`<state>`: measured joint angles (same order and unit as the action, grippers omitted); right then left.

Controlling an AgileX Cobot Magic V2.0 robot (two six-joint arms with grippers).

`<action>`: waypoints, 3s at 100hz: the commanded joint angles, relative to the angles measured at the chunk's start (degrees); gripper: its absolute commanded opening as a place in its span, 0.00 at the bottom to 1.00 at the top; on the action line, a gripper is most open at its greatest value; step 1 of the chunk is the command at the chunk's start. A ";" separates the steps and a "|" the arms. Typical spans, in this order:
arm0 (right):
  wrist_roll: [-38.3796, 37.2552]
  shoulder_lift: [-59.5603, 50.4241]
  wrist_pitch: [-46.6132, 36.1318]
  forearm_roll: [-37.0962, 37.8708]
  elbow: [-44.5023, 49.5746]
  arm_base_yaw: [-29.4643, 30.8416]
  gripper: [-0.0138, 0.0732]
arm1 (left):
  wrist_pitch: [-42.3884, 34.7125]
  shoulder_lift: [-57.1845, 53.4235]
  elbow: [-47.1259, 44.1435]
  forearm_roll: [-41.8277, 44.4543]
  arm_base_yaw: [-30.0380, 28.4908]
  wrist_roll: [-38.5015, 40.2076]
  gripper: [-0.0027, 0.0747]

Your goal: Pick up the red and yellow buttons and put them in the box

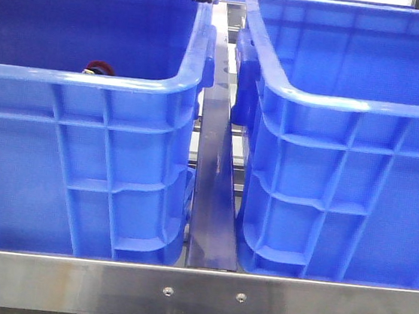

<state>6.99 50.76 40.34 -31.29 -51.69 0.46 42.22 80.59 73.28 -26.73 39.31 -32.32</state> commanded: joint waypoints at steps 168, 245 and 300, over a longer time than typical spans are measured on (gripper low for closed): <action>31.96 22.81 7.22 -48.01 -9.28 -8.92 0.42 | -1.95 -1.91 2.02 -1.12 0.30 0.07 0.84; 64.01 25.59 -27.44 -43.60 -6.61 -0.23 0.42 | 0.11 -1.91 2.02 -1.12 0.30 0.07 0.84; 68.98 43.21 -27.71 -47.07 -15.03 -0.23 0.42 | 0.40 -1.91 2.02 -1.32 0.30 0.07 0.84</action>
<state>75.10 94.71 13.14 -76.64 -63.86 0.16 45.07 80.59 73.28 -26.40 39.31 -32.32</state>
